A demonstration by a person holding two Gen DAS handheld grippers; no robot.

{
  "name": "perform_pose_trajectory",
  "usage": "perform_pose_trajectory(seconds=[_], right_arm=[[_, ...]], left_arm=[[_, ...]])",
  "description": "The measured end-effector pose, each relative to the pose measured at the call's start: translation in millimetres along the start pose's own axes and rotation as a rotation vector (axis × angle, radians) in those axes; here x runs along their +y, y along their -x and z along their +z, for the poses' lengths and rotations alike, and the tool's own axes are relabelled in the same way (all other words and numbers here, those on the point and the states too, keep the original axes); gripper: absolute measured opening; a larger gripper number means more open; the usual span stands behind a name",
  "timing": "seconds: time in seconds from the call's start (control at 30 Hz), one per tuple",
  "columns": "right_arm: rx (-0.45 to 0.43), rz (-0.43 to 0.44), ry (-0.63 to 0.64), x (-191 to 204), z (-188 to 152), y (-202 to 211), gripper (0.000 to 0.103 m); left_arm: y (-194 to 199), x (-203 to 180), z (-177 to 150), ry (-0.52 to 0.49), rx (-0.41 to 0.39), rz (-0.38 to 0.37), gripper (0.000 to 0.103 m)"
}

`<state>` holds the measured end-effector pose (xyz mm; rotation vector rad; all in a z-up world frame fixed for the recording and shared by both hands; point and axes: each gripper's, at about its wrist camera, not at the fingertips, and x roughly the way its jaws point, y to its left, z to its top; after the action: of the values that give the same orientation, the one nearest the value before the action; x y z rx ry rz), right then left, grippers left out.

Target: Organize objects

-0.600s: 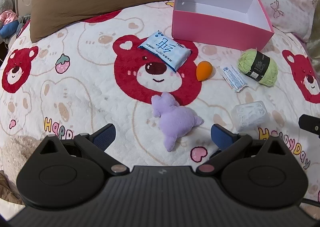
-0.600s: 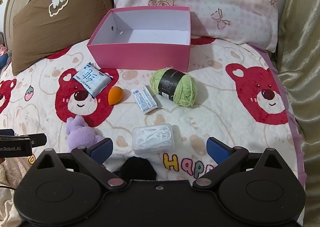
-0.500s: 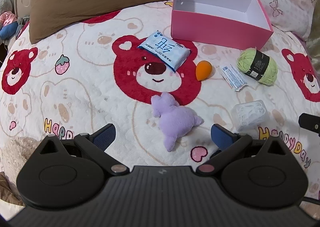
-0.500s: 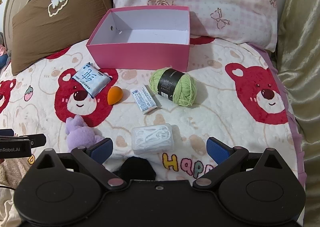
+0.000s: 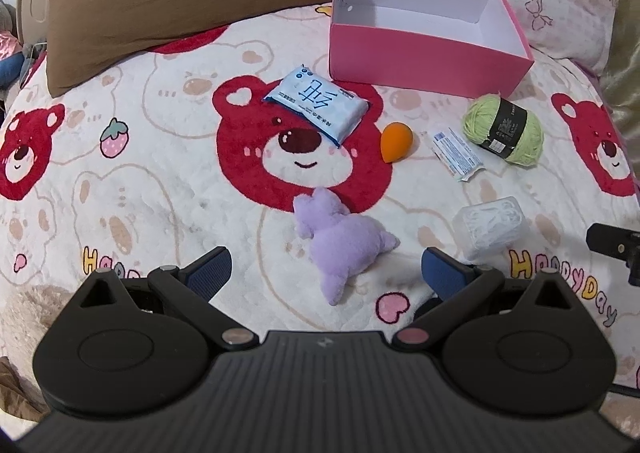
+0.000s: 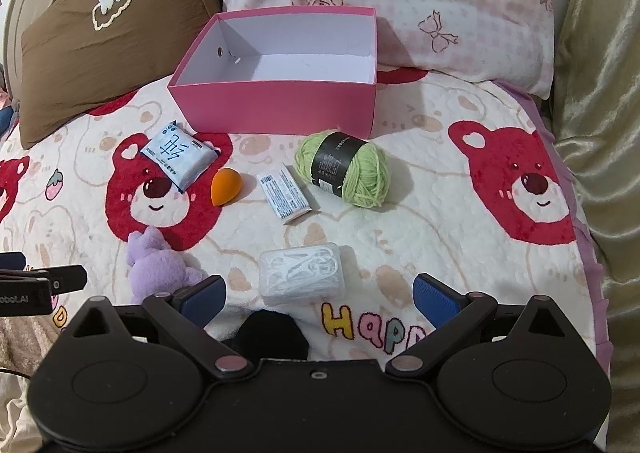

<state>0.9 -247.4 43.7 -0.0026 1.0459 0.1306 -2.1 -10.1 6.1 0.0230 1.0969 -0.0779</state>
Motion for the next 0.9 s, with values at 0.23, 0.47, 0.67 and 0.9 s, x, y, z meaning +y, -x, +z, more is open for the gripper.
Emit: perform_pose_trajectory(seconds=[0.23, 0.47, 0.67, 0.9], right_arm=[[0.002, -0.001, 0.003, 0.1, -0.8, -2.2, 0.101], [0.005, 0.006, 0.015, -0.2, -1.0, -2.7, 0.101], [0.009, 0.007, 0.018, -0.4, -2.6, -5.1, 0.101], [0.009, 0.007, 0.019, -0.5, -1.9, -5.3, 0.101]], left_arm=[[1.4, 2.2, 1.3, -0.007, -0.003, 0.009, 0.103], [1.3, 2.1, 0.8, -0.006, -0.004, 0.009, 0.103], [0.2, 2.8, 0.0, -0.012, 0.005, 0.002, 0.103], [-0.6, 1.6, -0.4, -0.016, 0.007, 0.002, 0.103]])
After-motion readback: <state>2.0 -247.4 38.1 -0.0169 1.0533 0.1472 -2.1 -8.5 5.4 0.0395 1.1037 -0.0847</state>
